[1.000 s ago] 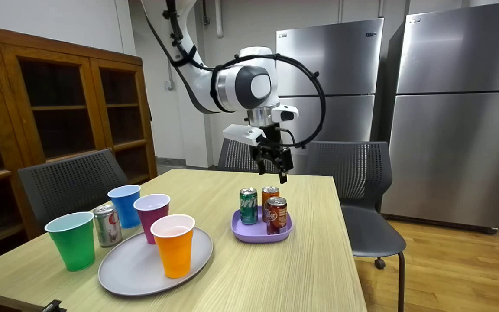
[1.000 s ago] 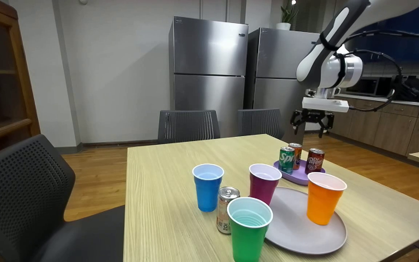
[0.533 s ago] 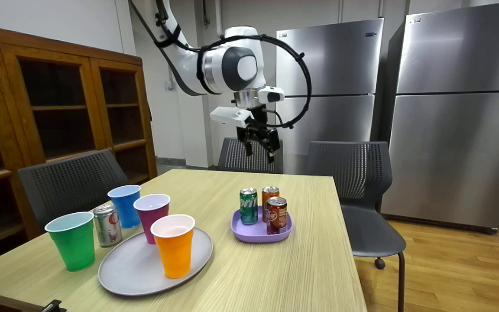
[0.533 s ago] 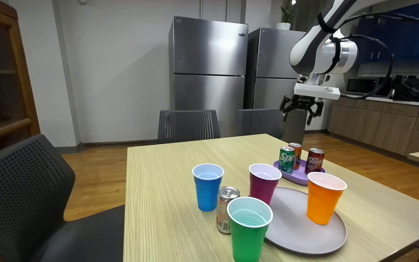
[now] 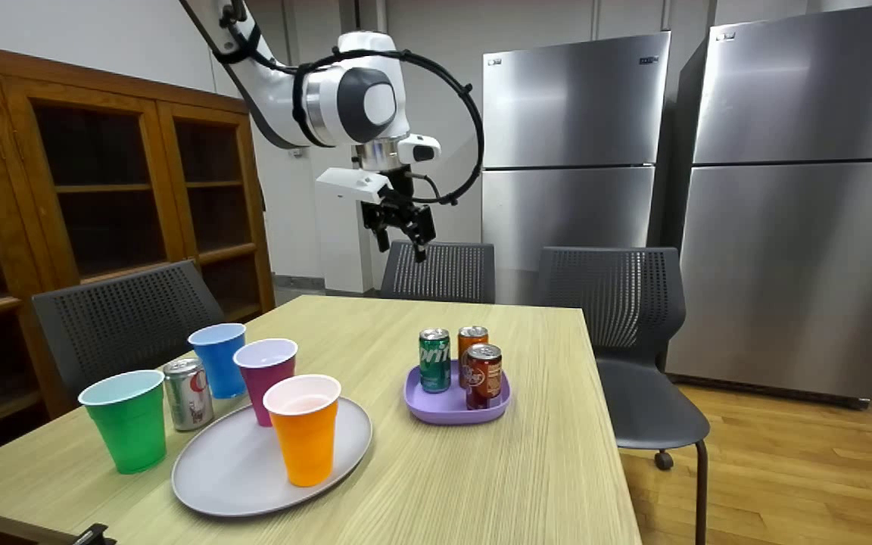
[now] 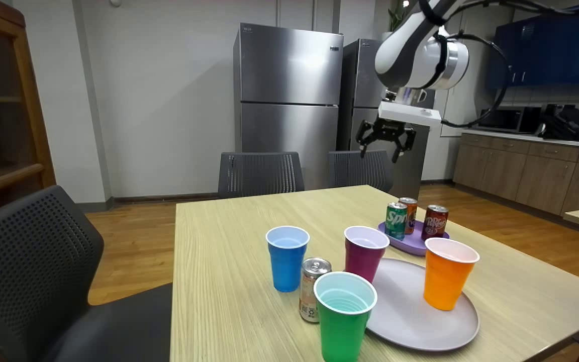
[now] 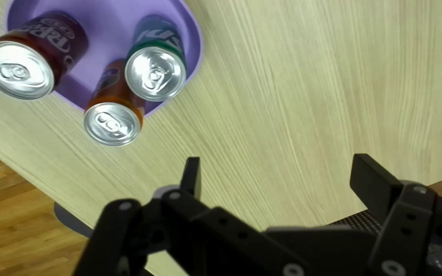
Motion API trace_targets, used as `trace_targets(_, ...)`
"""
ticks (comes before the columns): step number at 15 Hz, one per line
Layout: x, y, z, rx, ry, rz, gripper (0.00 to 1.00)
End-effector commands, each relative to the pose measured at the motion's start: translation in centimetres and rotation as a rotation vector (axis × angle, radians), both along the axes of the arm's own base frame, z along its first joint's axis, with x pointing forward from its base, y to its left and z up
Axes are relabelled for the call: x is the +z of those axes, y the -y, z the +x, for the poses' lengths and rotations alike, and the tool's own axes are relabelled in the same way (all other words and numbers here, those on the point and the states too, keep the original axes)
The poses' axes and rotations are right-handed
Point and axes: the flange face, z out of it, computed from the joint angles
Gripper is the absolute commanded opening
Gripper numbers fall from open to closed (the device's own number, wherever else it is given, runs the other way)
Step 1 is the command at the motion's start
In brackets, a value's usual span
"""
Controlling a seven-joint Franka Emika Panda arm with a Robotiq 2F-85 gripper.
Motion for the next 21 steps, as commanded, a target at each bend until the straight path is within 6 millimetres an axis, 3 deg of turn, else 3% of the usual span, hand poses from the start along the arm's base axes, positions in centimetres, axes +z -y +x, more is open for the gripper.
trace_targets(1,1.4,-3.8,-0.3,0.088,-0.006,0.016,1.00)
trace_targets(9,2.0,-13.8,-0.1,0.319,-0.001,0.022,1.00)
trace_targets(15,1.5,-20.4,-1.2,0.575,0.006,0.006,1.00)
trace_targets(16,1.0,-19.4,-0.6,0.492,0.015,0.005,1.00)
trace_targets(18,1.0,-20.5,-0.8,0.539,0.015,0.002,1.00)
trace_targets(21,1.0,-20.6,-0.8,0.552,0.015,-0.002,1.00)
